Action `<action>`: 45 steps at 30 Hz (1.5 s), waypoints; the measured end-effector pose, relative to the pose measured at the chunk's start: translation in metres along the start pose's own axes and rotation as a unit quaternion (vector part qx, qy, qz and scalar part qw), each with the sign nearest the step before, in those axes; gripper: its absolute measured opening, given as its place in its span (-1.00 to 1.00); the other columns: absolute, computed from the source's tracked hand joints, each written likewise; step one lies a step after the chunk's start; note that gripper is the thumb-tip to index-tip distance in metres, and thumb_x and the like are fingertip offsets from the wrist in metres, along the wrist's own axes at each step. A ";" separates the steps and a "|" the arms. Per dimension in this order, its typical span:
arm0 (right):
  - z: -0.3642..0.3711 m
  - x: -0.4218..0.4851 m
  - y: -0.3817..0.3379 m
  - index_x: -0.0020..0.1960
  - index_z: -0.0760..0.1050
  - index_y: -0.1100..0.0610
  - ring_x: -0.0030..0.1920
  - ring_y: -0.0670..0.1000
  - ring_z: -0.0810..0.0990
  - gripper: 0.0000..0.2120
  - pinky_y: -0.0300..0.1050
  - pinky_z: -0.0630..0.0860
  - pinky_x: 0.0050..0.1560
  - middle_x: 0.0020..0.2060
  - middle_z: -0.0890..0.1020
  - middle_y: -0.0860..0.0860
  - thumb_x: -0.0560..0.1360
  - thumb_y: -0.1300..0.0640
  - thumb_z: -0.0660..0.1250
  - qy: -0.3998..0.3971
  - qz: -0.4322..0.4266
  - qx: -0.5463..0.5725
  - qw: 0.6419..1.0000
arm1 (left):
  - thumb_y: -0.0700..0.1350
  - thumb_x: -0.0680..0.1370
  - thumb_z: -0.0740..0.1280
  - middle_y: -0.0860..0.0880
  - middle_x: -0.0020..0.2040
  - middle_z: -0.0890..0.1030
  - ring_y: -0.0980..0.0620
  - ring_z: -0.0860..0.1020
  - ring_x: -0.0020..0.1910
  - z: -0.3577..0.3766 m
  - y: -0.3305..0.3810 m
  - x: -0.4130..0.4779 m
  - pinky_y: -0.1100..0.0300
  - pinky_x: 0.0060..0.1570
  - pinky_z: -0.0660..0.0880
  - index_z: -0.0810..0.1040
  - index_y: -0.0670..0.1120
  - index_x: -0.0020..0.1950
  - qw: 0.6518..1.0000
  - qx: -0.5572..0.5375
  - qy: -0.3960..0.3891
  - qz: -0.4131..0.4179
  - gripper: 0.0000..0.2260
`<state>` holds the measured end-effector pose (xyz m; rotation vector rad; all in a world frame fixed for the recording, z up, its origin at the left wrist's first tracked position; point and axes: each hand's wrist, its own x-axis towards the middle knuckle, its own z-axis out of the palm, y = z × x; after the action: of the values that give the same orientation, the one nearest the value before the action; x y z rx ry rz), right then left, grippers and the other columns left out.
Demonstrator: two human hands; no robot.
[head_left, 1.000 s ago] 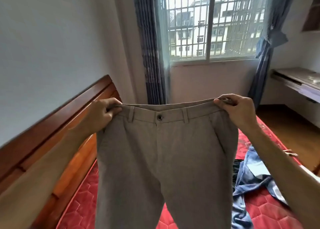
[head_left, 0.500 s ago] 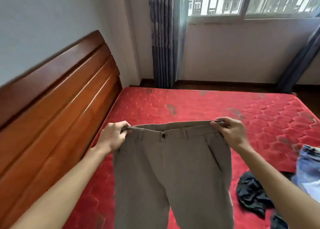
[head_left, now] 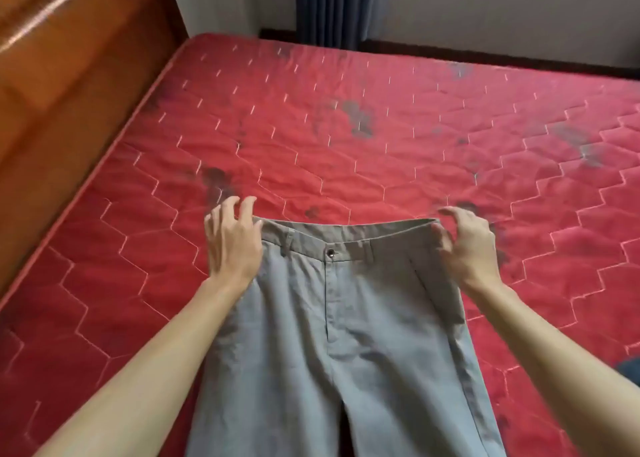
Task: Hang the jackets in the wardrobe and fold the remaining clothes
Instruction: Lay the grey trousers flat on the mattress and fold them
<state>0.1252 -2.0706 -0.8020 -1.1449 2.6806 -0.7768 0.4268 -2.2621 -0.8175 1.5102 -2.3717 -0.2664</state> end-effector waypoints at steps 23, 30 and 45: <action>0.081 -0.303 0.063 0.60 0.13 0.17 0.61 0.12 0.03 -0.36 0.15 0.05 0.56 0.60 0.09 0.15 0.63 -0.15 -0.02 -0.184 -0.197 -0.170 0.948 | 0.08 0.64 0.12 -0.15 0.63 0.06 -0.10 0.03 0.62 0.048 -0.011 -0.362 -0.16 0.52 0.14 0.13 -0.08 0.62 0.983 0.078 -0.161 0.045 -0.42; 0.005 -0.493 0.142 0.61 0.06 0.16 0.62 0.10 -0.01 -0.35 0.14 0.05 0.55 0.62 0.03 0.12 0.64 -0.16 0.02 -0.241 -0.191 -0.163 0.937 | 0.05 0.65 0.05 -0.19 0.61 0.15 -0.14 0.14 0.59 0.010 0.008 -0.547 -0.17 0.50 0.19 0.20 -0.16 0.59 0.981 0.086 -0.175 -0.007 -0.46; -0.115 -0.697 0.249 0.47 0.27 0.31 0.37 0.34 0.40 -0.23 0.34 0.41 0.30 0.42 0.36 0.32 0.43 0.00 0.50 -0.149 0.131 -0.099 0.975 | -0.19 0.64 0.22 -0.24 0.57 0.22 -0.25 0.23 0.52 -0.064 -0.029 -0.696 -0.20 0.43 0.26 0.16 -0.19 0.59 0.968 0.068 -0.128 -0.205 -0.47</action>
<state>0.4225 -1.3887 -0.8871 -0.8377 2.6154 -0.2768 0.7471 -1.6437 -0.8812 2.1477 -2.2771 -0.4211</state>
